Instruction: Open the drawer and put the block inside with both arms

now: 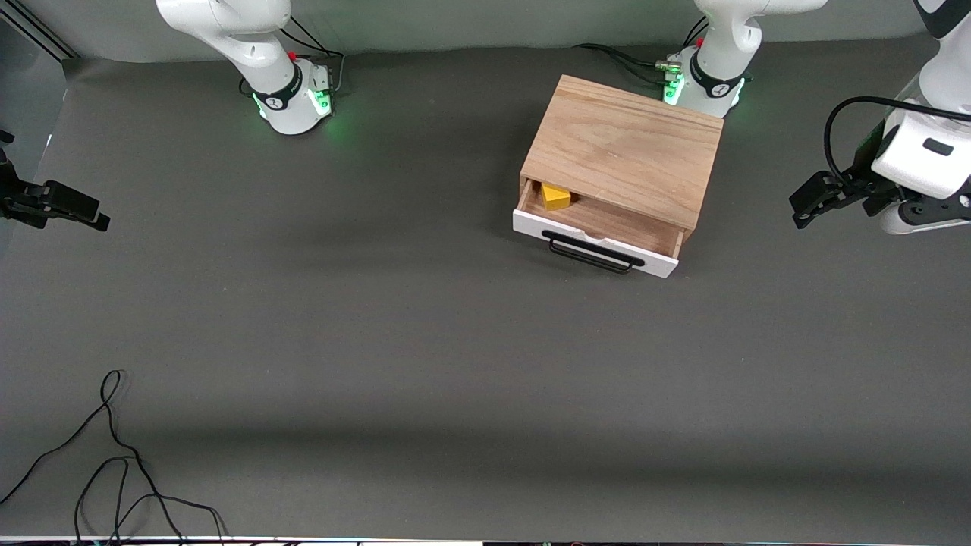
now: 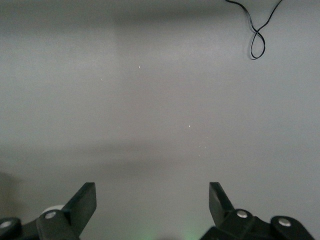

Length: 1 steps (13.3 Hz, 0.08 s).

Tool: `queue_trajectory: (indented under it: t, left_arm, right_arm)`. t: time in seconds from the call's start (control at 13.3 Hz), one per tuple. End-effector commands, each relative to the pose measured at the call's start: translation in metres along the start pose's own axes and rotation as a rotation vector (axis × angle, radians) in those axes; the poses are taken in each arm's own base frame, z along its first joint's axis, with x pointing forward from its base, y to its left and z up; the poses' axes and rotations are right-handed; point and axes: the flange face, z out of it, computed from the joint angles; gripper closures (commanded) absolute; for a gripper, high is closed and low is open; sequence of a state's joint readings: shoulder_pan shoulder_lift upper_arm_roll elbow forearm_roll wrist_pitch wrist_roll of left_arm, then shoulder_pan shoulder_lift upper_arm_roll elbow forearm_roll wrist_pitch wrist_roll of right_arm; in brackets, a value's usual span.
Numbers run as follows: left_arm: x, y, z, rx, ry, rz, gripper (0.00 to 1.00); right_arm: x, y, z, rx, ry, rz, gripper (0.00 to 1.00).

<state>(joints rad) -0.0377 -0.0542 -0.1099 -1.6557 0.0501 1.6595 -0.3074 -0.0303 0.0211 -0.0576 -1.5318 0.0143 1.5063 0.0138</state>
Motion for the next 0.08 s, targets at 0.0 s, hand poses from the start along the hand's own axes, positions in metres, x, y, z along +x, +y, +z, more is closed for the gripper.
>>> queue_trajectory:
  t: [0.0]
  left_arm:
    - [-0.0038,-0.0008,-0.003,0.005,-0.001,0.0,0.0]
  right_arm:
    - [-0.0085,0.0014,-0.005,0.006,-0.003,-0.013,0.0]
